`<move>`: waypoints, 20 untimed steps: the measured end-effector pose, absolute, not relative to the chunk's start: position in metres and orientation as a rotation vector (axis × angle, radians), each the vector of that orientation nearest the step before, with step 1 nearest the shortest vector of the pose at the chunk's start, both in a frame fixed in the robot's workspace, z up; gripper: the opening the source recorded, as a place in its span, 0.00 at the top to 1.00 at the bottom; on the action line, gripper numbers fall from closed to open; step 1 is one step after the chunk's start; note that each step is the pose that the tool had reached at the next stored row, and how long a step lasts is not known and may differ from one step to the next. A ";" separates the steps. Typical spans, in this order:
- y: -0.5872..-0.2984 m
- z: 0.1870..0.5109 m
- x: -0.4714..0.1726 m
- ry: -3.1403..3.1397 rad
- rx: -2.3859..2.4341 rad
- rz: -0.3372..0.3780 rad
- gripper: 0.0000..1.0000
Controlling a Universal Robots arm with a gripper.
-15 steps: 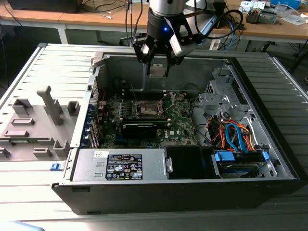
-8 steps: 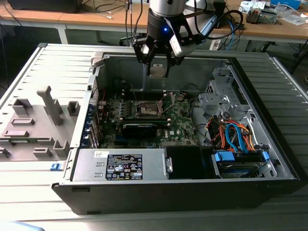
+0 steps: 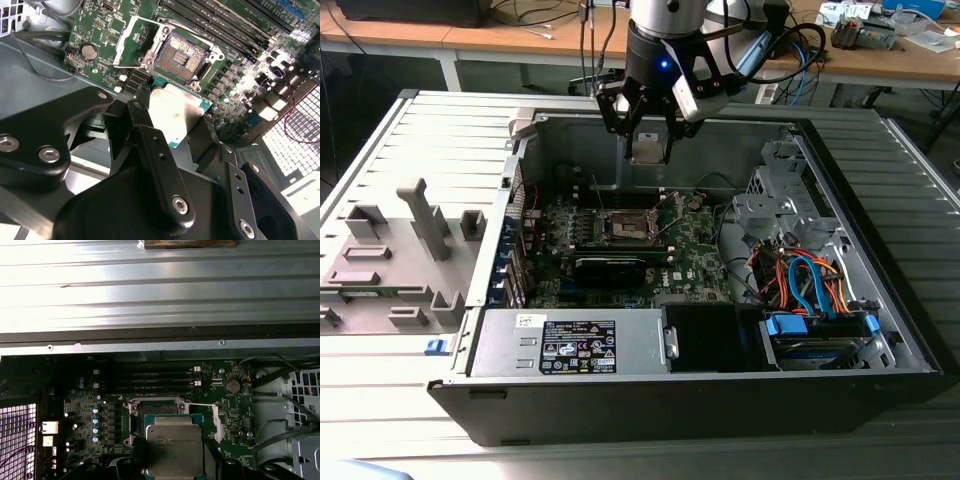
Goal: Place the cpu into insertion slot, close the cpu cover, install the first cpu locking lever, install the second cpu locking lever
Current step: 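Place the cpu into insertion slot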
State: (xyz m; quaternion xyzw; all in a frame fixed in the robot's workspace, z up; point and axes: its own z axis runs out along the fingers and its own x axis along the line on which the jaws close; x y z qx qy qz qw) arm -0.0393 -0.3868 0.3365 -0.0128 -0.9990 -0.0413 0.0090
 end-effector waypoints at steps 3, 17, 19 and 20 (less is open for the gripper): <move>-0.387 0.336 -0.039 -3.121 -0.040 -0.129 0.45; -0.393 0.335 -0.040 -3.121 -0.040 -0.129 0.45; -0.394 0.335 -0.040 -3.121 -0.040 -0.129 0.45; -0.394 0.335 -0.040 -3.121 -0.040 -0.129 0.45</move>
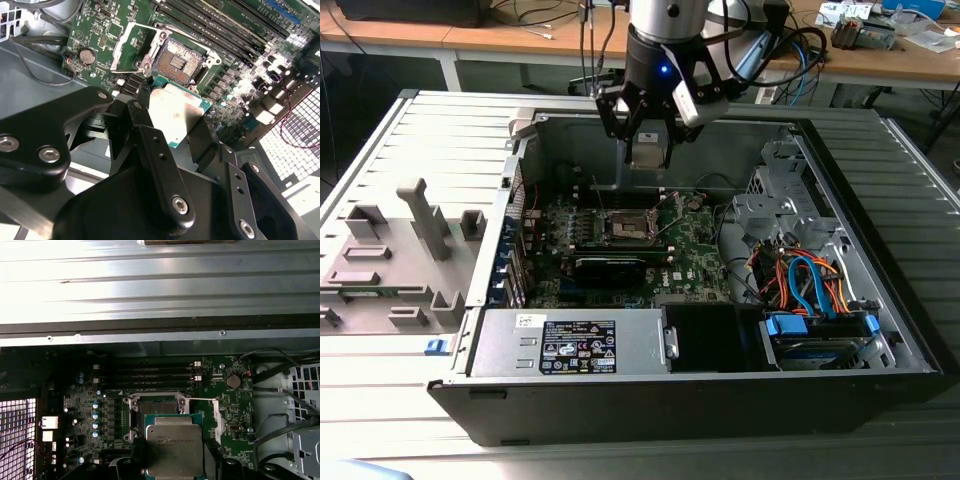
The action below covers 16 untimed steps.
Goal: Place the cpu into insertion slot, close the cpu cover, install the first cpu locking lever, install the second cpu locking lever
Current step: 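Place the cpu into insertion slot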
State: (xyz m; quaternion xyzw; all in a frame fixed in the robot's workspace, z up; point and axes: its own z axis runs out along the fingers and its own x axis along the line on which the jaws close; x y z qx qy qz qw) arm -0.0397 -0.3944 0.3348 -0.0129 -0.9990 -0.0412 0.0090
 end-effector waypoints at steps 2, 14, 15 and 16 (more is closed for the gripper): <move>-0.396 0.335 -0.040 -3.121 -0.040 -0.129 0.45; -0.403 0.334 -0.040 -3.121 -0.040 -0.129 0.45; -0.404 0.333 -0.040 -3.121 -0.040 -0.129 0.45; -0.404 0.333 -0.040 -3.121 -0.040 -0.129 0.45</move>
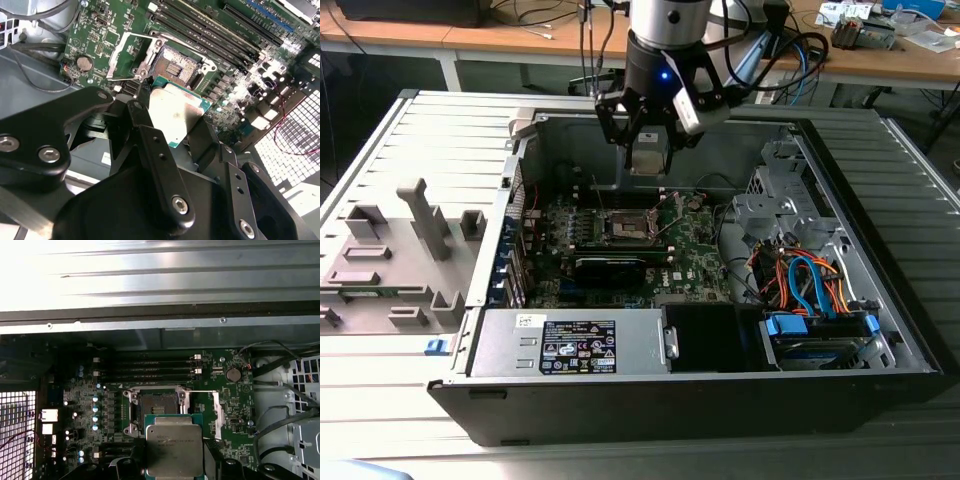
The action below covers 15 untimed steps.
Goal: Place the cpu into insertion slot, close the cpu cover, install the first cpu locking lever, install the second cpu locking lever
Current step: 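Place the cpu into insertion slot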
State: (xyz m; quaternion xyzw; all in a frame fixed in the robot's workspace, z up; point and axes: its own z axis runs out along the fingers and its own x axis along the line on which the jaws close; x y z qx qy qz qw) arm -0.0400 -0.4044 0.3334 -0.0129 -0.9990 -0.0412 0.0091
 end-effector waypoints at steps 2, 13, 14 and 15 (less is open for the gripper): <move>-0.406 0.333 -0.040 -3.121 -0.040 -0.129 0.45; -0.411 0.332 -0.040 -3.121 -0.040 -0.129 0.45; -0.412 0.332 -0.040 -3.121 -0.040 -0.129 0.45; -0.412 0.332 -0.040 -3.121 -0.040 -0.129 0.45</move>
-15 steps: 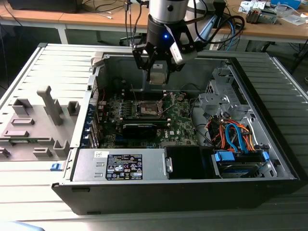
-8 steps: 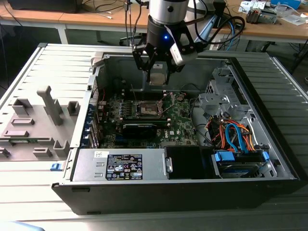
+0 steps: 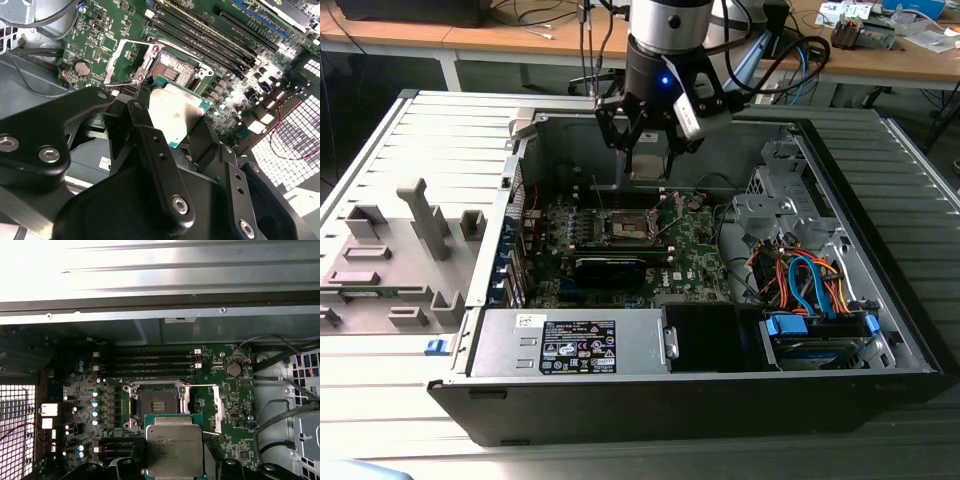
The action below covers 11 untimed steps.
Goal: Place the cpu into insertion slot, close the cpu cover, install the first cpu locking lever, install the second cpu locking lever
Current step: 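Place the cpu into insertion slot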
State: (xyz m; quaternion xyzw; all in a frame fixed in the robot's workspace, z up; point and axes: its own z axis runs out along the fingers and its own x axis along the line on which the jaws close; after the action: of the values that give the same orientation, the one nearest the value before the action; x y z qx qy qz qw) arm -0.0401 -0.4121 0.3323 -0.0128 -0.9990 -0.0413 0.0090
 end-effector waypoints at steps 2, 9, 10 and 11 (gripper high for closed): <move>-0.413 0.332 -0.040 -3.121 -0.040 -0.129 0.45; -0.417 0.332 -0.040 -3.121 -0.040 -0.129 0.45; -0.417 0.332 -0.040 -3.121 -0.040 -0.129 0.45; -0.418 0.332 -0.040 -3.121 -0.040 -0.129 0.45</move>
State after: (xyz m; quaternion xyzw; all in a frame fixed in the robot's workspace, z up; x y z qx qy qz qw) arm -0.0401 -0.4179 0.3316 -0.0129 -0.9990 -0.0413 0.0090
